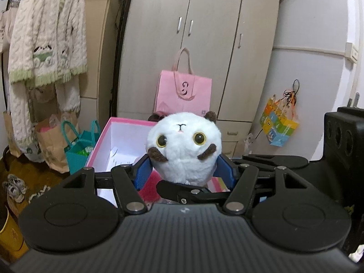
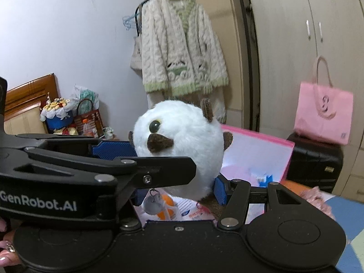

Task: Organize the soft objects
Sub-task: 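Lower the white plush cat into the box and open both grippers, then move both grippers to the pink floral scrunchie and green sponge, then grasp the green round sponge with the left gripper while the right grasps the pink scrunchie, then lift the green sponge and pink scrunchie and carry them to the pink box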

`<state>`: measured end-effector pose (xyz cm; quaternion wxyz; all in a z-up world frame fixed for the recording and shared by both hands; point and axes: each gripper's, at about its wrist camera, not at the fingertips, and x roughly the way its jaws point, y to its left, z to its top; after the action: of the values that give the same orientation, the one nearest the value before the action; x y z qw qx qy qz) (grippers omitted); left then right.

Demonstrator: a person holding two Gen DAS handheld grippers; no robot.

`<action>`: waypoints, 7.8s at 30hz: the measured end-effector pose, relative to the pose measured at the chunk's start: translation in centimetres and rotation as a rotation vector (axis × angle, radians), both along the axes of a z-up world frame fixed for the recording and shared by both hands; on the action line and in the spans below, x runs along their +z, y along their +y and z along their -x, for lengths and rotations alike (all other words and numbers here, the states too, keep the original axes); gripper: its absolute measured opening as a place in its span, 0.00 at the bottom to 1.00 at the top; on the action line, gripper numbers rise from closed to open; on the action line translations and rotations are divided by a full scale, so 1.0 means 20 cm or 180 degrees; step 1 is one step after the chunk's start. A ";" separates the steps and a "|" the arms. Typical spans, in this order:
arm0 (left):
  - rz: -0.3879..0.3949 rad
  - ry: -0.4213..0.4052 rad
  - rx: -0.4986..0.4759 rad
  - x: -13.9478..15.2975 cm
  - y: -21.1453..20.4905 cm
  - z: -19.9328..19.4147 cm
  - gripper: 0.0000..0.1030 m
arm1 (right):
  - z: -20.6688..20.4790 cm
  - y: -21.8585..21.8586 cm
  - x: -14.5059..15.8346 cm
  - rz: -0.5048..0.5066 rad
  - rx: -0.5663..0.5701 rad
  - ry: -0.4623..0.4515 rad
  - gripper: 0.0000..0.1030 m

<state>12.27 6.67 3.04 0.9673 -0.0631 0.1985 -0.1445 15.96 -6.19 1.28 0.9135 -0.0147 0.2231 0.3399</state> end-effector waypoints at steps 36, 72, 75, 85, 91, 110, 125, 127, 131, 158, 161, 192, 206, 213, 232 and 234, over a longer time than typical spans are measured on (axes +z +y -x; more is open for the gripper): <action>0.0022 0.0478 -0.0192 0.01 0.09 0.06 0.62 | 0.12 -0.13 -0.02 0.0552 -0.0182 0.0122 0.68; -0.0560 0.0282 -0.0763 -0.16 -0.73 0.17 0.62 | 0.29 -1.12 -0.02 0.0093 -0.0645 0.0327 0.71; -0.0571 0.0247 -0.0666 -0.21 -0.79 0.09 0.62 | 0.21 -1.16 -0.05 -0.0006 -0.0608 0.0385 0.71; -0.0714 0.0229 -0.0167 -0.40 -0.93 -0.19 0.62 | -0.14 -1.17 -0.16 -0.0158 -0.0531 0.0496 0.71; -0.1041 0.0222 0.0091 -0.51 -1.01 -0.33 0.62 | -0.37 -1.15 -0.24 -0.0243 -0.0413 0.0780 0.71; -0.1173 0.0433 0.0460 -0.60 -1.04 -0.62 0.49 | -0.93 -0.95 -0.43 -0.0380 -0.0105 0.1593 0.82; -0.1110 0.0501 0.0404 -0.61 -1.01 -0.65 0.36 | -1.05 -1.00 -0.56 -0.0549 -0.0183 0.1722 0.21; -0.1036 0.0571 0.0378 -0.61 -1.00 -0.68 0.37 | -1.04 -1.00 -0.55 -0.0455 -0.0197 0.1628 0.20; -0.1030 0.0573 0.0359 -0.62 -0.99 -0.70 0.35 | -1.00 -0.99 -0.54 -0.0300 -0.0228 0.1504 0.20; -0.0636 0.0710 -0.0038 -0.46 -0.88 -0.50 0.31 | -0.49 -1.10 -0.44 0.0045 -0.0774 0.0938 0.20; -0.0672 0.0700 -0.0060 -0.46 -0.88 -0.44 0.31 | -0.40 -1.13 -0.44 0.0062 -0.0821 0.0942 0.20; -0.0671 0.1070 -0.0892 -0.39 -0.64 0.19 0.31 | 0.31 -0.98 -0.36 -0.0001 -0.0453 0.0944 0.20; -0.0513 0.1188 -0.0770 -0.41 -0.32 0.22 0.31 | 0.38 -0.76 -0.38 0.0384 -0.0376 0.0787 0.24; -0.0476 0.1224 -0.0840 -0.44 -0.32 0.19 0.31 | 0.44 -0.77 -0.40 0.0459 -0.0572 0.0737 0.70; -0.0461 0.1308 -0.0801 -0.41 -0.20 0.21 0.31 | 0.41 -0.71 -0.41 0.0434 -0.0651 0.0785 0.23; -0.0476 0.1306 -0.0775 -0.40 -0.17 0.22 0.31 | 0.42 -0.68 -0.37 0.0379 -0.0538 0.0769 0.23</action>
<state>7.85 3.29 -4.95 0.8842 0.0050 0.4070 -0.2291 7.50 -19.85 -6.10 0.9029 -0.0091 0.3516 0.2472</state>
